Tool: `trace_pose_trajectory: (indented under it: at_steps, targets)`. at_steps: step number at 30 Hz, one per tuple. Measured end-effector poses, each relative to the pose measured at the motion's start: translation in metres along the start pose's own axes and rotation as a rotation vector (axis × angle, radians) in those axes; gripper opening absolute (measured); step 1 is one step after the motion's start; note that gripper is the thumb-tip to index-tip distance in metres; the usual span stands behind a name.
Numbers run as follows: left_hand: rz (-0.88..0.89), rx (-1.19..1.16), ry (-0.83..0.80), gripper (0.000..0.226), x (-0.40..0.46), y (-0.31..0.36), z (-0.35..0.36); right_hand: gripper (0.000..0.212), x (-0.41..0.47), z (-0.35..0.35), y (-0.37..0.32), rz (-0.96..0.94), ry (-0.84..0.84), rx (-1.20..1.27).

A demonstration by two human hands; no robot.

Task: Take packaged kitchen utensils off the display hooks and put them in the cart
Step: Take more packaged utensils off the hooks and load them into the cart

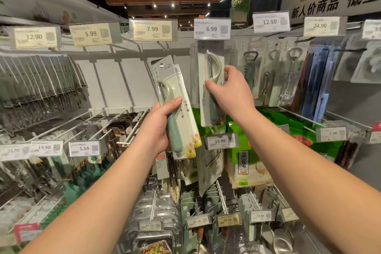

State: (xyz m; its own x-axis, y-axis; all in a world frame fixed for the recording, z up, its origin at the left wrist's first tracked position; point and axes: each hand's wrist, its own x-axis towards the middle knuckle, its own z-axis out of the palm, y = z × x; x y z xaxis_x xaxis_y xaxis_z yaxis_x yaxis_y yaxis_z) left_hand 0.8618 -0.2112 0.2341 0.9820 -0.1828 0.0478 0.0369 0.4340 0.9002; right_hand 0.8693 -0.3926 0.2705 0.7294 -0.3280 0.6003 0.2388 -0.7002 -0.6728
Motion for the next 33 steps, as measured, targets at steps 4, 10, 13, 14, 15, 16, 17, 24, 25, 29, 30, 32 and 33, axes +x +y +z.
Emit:
trace_pose_trajectory:
  at_steps: [4,10,13,14,15,16,17,24,25,29,30,32,33]
  targets:
    - [-0.006,-0.011,-0.019,0.047,0.007,0.002,-0.001,0.058,0.010,0.006,0.001,-0.007,0.002,-0.012]
    - [-0.015,0.016,-0.043,0.047,0.016,0.002,-0.004,0.064,0.028,0.022,0.015,0.020,-0.009,-0.085]
    - [-0.016,0.030,-0.039,0.047,0.020,0.003,-0.009,0.053,0.040,0.034,0.019,0.041,-0.010,-0.086]
    - [-0.014,0.036,-0.035,0.047,0.022,0.004,-0.011,0.050,0.045,0.038,0.020,0.047,-0.011,-0.090]
    - [-0.013,0.040,-0.031,0.046,0.023,0.004,-0.013,0.048,0.048,0.043,0.021,0.054,-0.011,-0.099]
    - [-0.013,0.040,-0.030,0.045,0.025,0.005,-0.015,0.048,0.053,0.048,0.022,0.068,-0.013,-0.109]
    - [-0.013,0.040,-0.030,0.044,0.026,0.005,-0.016,0.051,0.057,0.053,0.023,0.085,-0.020,-0.117]
    - [0.005,0.026,-0.033,0.045,0.034,0.007,-0.024,0.060,0.089,0.082,0.024,0.231,-0.075,-0.090]
    - [0.005,0.030,-0.034,0.044,0.035,0.007,-0.025,0.057,0.093,0.085,0.024,0.226,-0.073,-0.111]
    - [0.000,0.040,-0.036,0.044,0.038,0.007,-0.029,0.063,0.106,0.096,0.030,0.230,-0.082,-0.161]
    - [0.001,0.040,-0.036,0.043,0.039,0.007,-0.029,0.065,0.108,0.098,0.032,0.232,-0.087,-0.168]
    - [0.002,0.044,-0.033,0.045,0.041,0.007,-0.031,0.063,0.112,0.101,0.035,0.230,-0.077,-0.171]
    - [0.004,0.046,-0.030,0.047,0.041,0.007,-0.031,0.062,0.114,0.102,0.035,0.232,-0.070,-0.168]
